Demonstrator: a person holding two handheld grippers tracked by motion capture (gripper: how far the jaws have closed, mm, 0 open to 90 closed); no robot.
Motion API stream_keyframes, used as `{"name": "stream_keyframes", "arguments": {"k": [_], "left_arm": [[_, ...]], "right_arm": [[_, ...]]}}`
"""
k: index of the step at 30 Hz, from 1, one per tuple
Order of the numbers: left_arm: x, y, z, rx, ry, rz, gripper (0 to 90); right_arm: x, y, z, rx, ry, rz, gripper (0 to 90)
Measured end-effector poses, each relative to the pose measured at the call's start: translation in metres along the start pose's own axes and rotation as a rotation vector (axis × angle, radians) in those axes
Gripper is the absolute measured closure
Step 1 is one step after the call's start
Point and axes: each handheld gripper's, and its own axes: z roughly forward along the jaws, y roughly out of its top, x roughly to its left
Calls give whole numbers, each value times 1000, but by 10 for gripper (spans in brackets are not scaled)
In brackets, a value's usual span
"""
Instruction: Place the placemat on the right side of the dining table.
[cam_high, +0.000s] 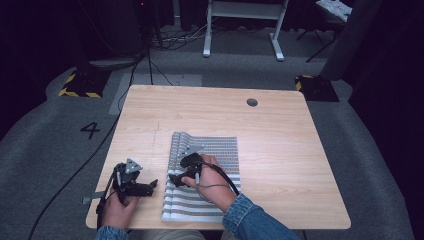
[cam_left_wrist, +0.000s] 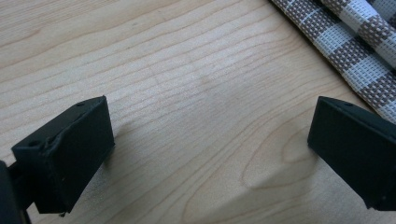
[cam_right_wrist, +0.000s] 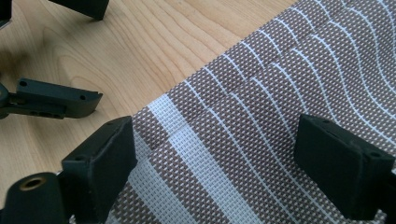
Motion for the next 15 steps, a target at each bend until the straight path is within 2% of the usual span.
{"name": "stream_keyframes", "arguments": {"k": [2,4,6,7,8,9,10,12,14,15], "left_arm": [[0,0,0,0,1,1,4],[0,0,0,0,1,1,5],[0,0,0,0,1,1,5],[0,0,0,0,1,1,5],[0,0,0,0,1,1,5],[0,0,0,0,1,1,4],[0,0,0,0,1,1,5],[0,0,0,0,0,1,4],[0,0,0,0,1,1,5],[0,0,0,0,1,1,4]], "right_arm": [[0,-2,1,-11,-2,-6,133],[2,-3,2,-19,8,12,146],[2,-5,2,-20,-10,-11,157],[3,-5,2,-31,2,5,180],[0,-5,0,-20,6,-18,225],[0,-4,-2,-6,15,2,292],[0,-4,-2,-6,15,2,292],[1,-2,-4,11,31,13,390],[5,1,-6,40,28,-4,541],[6,3,-8,56,45,-8,637]]}}
